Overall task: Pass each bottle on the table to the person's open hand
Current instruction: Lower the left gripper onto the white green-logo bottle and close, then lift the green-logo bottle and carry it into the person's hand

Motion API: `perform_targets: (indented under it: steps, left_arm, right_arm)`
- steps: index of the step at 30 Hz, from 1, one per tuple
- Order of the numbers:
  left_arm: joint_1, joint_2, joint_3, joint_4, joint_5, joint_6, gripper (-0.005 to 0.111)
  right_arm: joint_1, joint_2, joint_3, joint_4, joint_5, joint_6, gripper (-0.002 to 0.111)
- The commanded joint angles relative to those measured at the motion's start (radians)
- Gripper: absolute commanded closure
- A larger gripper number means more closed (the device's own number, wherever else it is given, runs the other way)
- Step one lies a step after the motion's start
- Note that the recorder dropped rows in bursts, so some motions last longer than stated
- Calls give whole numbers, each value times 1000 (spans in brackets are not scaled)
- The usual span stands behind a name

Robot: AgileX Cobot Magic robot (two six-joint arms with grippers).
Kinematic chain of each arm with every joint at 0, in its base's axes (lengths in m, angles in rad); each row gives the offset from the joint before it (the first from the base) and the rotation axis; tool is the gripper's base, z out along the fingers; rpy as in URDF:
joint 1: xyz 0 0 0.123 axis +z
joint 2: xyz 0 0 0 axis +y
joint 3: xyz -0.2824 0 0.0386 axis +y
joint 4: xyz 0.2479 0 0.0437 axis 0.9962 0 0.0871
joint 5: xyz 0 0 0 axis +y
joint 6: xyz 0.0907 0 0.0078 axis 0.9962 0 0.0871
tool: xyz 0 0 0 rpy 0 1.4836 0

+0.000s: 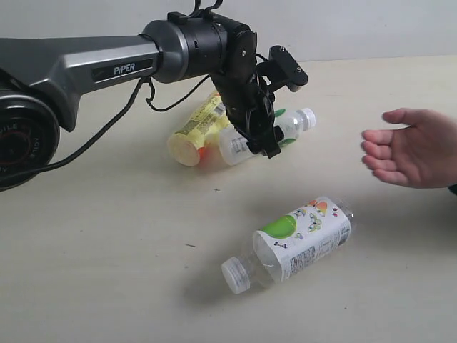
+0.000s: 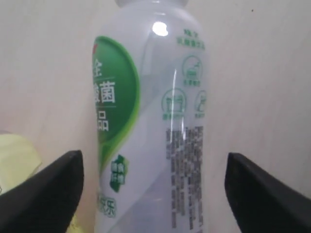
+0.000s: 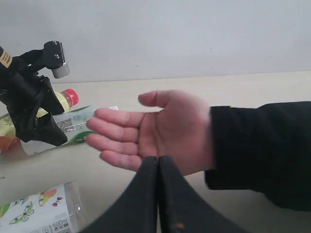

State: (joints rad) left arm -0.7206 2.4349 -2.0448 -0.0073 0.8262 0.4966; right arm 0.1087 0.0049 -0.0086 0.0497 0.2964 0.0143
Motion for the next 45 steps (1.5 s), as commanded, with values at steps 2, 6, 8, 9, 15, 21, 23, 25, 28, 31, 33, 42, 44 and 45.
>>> perform_targets:
  steps: [2, 6, 8, 9, 15, 21, 23, 25, 28, 31, 33, 42, 44, 45]
  left_arm:
    - [-2, 0, -6, -2, -6, -2, 28]
    - [-2, 0, -6, -2, -5, -3, 39]
    - [-2, 0, -6, -2, -5, -4, 43]
    - [-2, 2, -6, -2, -5, -4, 43]
    - [-2, 31, -6, -4, 9, -7, 37]
    - [-2, 28, -6, -4, 9, -11, 56]
    - [-2, 21, -6, -4, 9, -11, 70]
    - [-2, 13, -6, -2, 9, -11, 86]
    - [-2, -4, -6, -2, 7, -45, 106]
    - [-2, -27, -6, -4, 5, -128, 107]
    - [-2, -46, -6, -4, 9, -189, 107]
    - [-20, -143, -6, -6, 83, -439, 107]
    - [-38, -159, -6, -6, 107, -486, 107]
    - [-50, -167, -6, -6, 120, -517, 107]
  right_arm:
    - [-5, -5, 3, 2, -6, -4, 108]
    - [-5, -5, 3, 2, -6, -4, 108]
    - [-5, -5, 3, 0, -6, -4, 108]
    - [-5, -5, 3, 0, -6, -4, 108]
    - [-5, -5, 3, 0, -6, -4, 108]
    - [-5, -5, 3, 0, -6, -4, 108]
    - [-5, -5, 3, 0, -6, -4, 108]
    - [-5, -5, 3, 0, -6, -4, 108]
    - [-5, -5, 3, 0, -6, -4, 108]
    - [-5, -5, 3, 0, -6, -4, 108]
    - [-5, -5, 3, 0, -6, -4, 108]
    - [-5, -5, 3, 2, -6, -4, 108]
    - [-5, -5, 3, 2, -6, -4, 108]
    - [-5, -5, 3, 2, -6, -4, 108]
